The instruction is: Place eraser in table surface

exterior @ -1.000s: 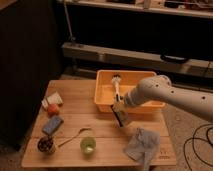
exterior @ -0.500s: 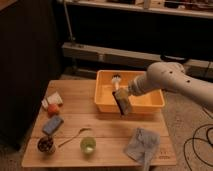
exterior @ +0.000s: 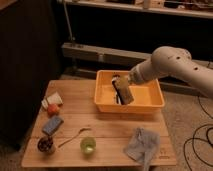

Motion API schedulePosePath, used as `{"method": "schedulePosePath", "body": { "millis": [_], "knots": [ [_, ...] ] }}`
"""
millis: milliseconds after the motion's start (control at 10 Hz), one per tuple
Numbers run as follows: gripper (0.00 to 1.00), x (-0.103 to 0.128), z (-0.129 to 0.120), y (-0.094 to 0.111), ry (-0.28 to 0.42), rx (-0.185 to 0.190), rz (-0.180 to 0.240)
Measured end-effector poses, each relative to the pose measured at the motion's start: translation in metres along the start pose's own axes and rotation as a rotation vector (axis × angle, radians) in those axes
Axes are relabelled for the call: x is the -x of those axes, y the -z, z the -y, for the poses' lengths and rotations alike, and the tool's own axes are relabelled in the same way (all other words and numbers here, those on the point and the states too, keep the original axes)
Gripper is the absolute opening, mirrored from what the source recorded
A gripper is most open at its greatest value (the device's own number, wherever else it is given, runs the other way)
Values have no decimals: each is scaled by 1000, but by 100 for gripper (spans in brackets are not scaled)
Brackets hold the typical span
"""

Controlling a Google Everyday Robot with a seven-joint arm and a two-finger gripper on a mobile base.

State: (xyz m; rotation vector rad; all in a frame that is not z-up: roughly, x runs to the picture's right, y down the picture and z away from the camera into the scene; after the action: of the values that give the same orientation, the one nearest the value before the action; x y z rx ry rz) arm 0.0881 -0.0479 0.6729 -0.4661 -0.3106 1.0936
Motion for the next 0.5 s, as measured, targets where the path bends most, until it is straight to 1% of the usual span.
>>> {"method": "schedulePosePath", "body": {
  "millis": [200,400,500],
  "knots": [
    [0,27,-6,-15,22,29,1],
    [0,71,-22,-39,64,79,4],
    [0,86,-30,-47,83,101,5]
  ]
}}
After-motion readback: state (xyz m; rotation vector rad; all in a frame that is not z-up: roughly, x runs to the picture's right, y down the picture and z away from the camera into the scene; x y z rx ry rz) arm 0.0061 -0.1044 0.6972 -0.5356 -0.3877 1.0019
